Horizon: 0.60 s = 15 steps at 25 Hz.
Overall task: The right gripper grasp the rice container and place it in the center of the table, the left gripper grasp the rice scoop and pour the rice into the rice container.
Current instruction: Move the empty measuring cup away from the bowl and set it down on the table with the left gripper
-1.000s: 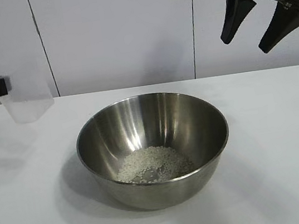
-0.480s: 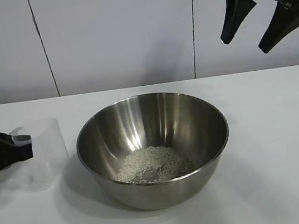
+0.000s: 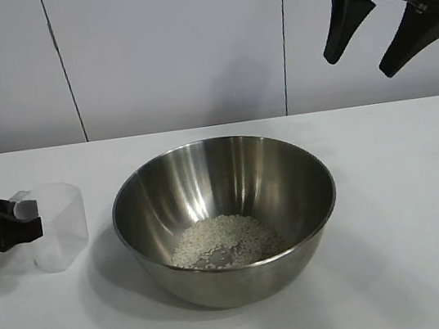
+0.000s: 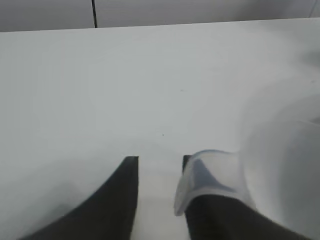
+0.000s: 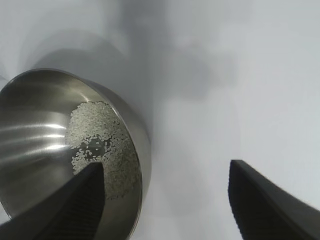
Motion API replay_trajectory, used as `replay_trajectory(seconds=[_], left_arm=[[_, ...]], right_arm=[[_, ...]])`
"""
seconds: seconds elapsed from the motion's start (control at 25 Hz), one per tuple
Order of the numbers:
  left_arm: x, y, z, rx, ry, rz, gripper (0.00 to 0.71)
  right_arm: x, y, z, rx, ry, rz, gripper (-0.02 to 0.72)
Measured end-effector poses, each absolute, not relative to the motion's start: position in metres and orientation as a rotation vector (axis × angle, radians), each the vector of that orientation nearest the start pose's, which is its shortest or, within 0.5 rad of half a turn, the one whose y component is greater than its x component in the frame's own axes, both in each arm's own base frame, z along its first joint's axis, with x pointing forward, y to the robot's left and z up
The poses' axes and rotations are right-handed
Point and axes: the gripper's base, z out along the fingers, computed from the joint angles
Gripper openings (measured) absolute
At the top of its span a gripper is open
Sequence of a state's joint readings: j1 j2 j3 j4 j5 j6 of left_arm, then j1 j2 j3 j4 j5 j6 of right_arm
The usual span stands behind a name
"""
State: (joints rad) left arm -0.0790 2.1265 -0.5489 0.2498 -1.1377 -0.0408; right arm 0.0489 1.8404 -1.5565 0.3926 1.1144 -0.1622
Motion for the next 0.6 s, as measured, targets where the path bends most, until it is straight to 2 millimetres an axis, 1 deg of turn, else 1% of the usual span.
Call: replay_trajectory(seconds=[0.08, 0.24, 0.4, 0.6], left_arm=[[0.304, -0.045, 0.063, 0.29, 1.911, -0.227, 0.371], [0.298, -0.044, 0.061, 0.29, 1.925, -0.228, 0.388], [0.285, -0.043, 0.056, 0.299, 1.967, -0.226, 0.391], [0.264, -0.041, 0.049, 0.316, 2.034, -0.221, 0.391]], right_arm=[[0.385, 0.05, 0.276, -0.116, 2.817, 0.513, 0.484], [0.385, 0.05, 0.276, -0.116, 2.817, 0.513, 0.484], [0.386, 0.05, 0.276, -0.114, 2.811, 0.511, 0.484], [0.386, 0.05, 0.276, -0.114, 2.811, 0.511, 0.484]])
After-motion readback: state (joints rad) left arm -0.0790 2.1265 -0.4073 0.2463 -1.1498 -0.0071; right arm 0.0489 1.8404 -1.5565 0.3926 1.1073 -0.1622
